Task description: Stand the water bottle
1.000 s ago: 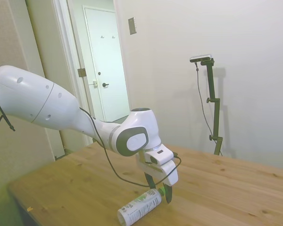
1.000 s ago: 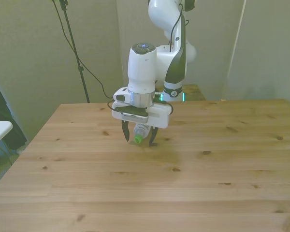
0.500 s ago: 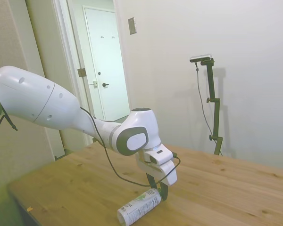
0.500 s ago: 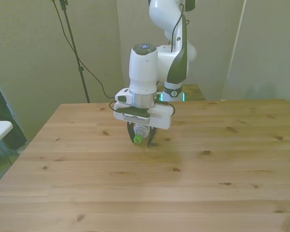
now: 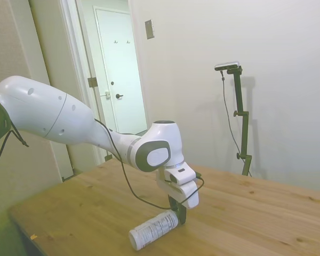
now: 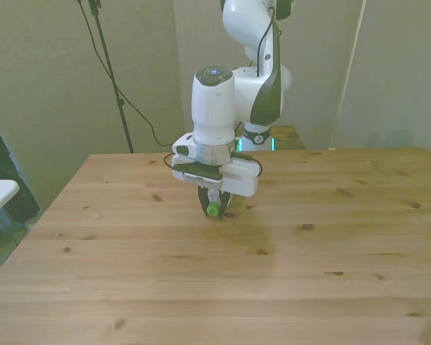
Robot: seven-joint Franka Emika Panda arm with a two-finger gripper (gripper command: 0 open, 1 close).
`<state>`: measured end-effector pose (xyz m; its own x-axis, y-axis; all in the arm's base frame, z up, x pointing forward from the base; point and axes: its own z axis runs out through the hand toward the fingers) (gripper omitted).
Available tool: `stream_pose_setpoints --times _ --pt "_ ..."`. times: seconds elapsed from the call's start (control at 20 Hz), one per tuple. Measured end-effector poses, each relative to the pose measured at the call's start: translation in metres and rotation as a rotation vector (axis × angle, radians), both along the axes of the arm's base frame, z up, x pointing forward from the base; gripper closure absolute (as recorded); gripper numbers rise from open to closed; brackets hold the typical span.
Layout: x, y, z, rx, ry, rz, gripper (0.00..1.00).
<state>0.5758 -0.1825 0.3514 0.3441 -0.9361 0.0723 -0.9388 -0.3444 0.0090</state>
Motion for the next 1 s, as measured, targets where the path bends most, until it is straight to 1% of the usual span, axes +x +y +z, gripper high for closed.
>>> stream_pose_setpoints --times 0.1,0.2,0.3,0.4,0.5,0.6,0.7,0.75,0.8,0.9,1.0 --pt "0.004 0.008 0.005 -0.002 -0.016 -0.015 1.00" --pt "0.010 0.020 0.023 -0.005 -0.053 -0.025 1.00" --pt "0.012 0.034 0.056 -0.007 -0.112 -0.040 1.00" --pt "0.011 0.048 0.095 -0.026 -0.190 -0.063 1.00" --pt "0.008 0.059 0.131 -0.076 -0.276 -0.091 1.00" --pt "0.005 0.065 0.155 -0.142 -0.351 -0.127 1.00" --pt "0.005 0.069 0.165 -0.210 -0.417 -0.167 1.00" --pt "0.005 0.071 0.166 -0.240 -0.446 -0.182 1.00" --pt "0.005 0.076 0.160 -0.270 -0.479 -0.205 1.00" --pt "0.004 0.076 0.157 -0.318 -0.486 -0.195 1.00" --pt "0.008 0.076 0.151 -0.359 -0.527 -0.200 1.00"
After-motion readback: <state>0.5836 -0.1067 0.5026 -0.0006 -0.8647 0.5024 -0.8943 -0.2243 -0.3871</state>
